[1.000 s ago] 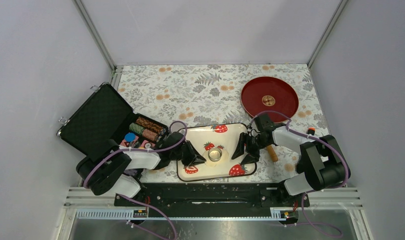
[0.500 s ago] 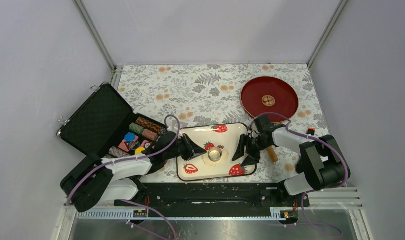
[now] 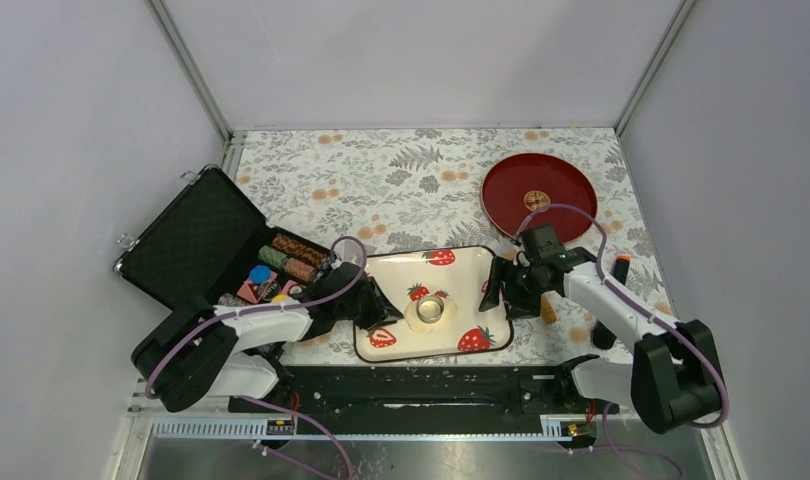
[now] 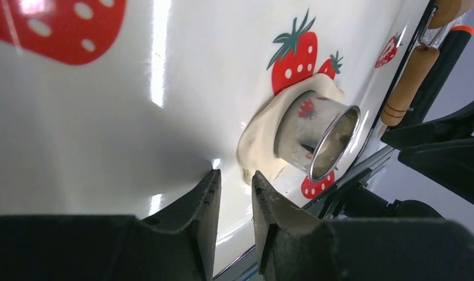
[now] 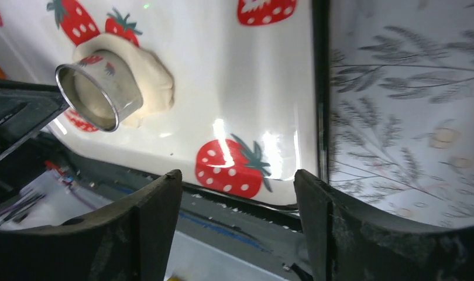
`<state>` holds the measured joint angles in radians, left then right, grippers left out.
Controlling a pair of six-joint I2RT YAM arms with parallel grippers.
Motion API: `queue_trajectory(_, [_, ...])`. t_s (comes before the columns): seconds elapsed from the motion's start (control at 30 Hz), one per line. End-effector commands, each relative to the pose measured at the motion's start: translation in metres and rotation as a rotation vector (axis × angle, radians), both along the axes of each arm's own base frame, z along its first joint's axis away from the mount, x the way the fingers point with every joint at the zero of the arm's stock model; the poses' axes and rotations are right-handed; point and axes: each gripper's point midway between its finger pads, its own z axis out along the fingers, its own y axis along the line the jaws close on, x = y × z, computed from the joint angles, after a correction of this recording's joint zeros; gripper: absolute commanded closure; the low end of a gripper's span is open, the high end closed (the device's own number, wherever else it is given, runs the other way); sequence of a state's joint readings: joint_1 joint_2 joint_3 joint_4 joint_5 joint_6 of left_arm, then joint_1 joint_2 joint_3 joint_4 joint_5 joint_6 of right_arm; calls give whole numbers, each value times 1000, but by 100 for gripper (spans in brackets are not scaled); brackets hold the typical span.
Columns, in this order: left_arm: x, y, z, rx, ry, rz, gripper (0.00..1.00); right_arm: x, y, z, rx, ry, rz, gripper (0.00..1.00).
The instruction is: Roll out the dumpling wrappers from the dough
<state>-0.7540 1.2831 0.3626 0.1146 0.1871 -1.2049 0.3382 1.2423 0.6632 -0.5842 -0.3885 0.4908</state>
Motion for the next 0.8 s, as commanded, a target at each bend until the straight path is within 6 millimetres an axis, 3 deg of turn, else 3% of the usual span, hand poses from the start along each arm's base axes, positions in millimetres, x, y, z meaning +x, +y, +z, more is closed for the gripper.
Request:
queue_trajectory(0.0, [10, -10, 2, -4, -22, -15, 73, 1, -38, -4, -211, -40, -5, 21])
queue_trajectory(0.2, [11, -14, -6, 13, 4, -27, 73, -5, -46, -19, -276, 70, -24, 22])
queue_trajectory(0.4, [9, -21, -10, -6, 18, -43, 74, -11, -33, -29, -217, 145, -25, 24])
queue_trajectory(0.53, [8, -29, -6, -69, 14, -48, 76, -12, -20, -33, -138, 155, -20, 26])
queue_trajectory(0.77, [12, -37, 15, -209, -39, -12, 81, -16, -14, -37, -100, 173, -6, 28])
